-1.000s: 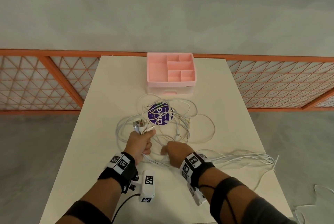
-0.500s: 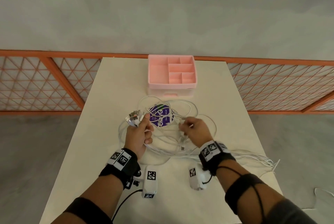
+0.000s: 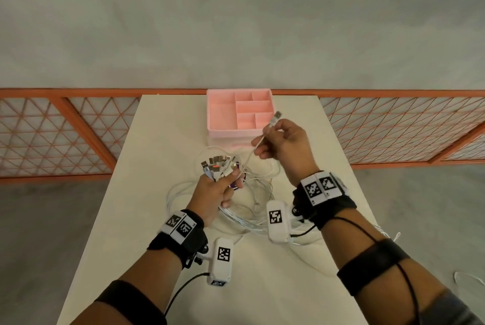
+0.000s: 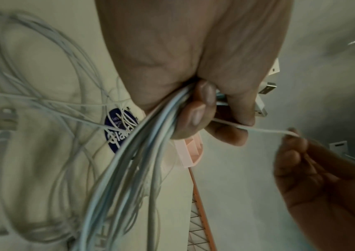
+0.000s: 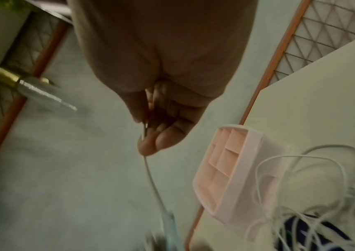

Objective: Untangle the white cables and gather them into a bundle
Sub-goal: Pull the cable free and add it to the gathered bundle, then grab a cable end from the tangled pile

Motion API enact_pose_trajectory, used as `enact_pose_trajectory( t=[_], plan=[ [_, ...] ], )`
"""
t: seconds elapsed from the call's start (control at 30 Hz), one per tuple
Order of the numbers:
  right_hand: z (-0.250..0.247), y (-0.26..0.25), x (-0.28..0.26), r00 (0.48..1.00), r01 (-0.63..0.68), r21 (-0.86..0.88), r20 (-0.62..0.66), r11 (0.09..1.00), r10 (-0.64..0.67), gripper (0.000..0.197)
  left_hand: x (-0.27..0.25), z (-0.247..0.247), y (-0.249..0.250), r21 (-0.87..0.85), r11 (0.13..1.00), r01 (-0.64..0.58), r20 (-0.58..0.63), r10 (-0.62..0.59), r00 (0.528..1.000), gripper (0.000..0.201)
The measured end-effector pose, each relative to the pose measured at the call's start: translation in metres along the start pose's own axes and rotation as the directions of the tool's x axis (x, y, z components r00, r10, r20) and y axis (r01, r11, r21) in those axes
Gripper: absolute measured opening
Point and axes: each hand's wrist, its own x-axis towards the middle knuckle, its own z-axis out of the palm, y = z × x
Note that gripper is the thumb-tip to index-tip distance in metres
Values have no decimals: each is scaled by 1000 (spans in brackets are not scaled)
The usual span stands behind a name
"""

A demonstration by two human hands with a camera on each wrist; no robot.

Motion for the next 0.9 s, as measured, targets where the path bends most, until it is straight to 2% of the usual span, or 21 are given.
enact_pose_trajectory(
  t=[0.1, 0.17, 0.27, 0.33, 0.4, 0.53, 0.67, 0.8, 0.9],
  plan=[
    [-21, -22, 13, 974, 109, 71, -205, 992, -93, 8, -2, -17, -8, -13, 999, 30, -58, -30, 998, 15],
    [-39, -37, 23, 933, 202, 112, -325, 973, -156, 4, -5, -27, -15, -29, 999, 44, -93, -46, 995, 15],
    [-63, -55, 33, 851, 312, 95, -471, 945, -233, 10, -8, -34, -22, -27, 997, 71, -147, -74, 986, 17],
    [-73, -64, 35, 791, 349, 38, -547, 936, -273, 11, -7, -32, -25, 3, 996, 84, -165, -83, 983, 13],
    [-77, -69, 34, 764, 364, -21, -565, 931, -311, 8, -6, -29, -25, 37, 994, 100, -190, -91, 978, 8],
    [-67, -58, 27, 809, 333, -147, -463, 932, -362, 10, -1, -24, -20, 32, 997, 68, -267, -57, 962, 6],
    [-46, -21, 15, 880, 274, -445, -241, 852, -409, 9, 1, -15, -11, 0, 999, 33, -216, -32, 976, 17],
    [-12, 25, -7, 976, 167, -582, -19, 796, -218, 10, 0, 3, -2, -70, 996, 61, -179, -73, 981, 21],
    [10, 54, -18, 993, 111, -628, 35, 770, -115, 13, -2, 12, 1, -105, 991, 84, -168, -101, 981, 24]
  ],
)
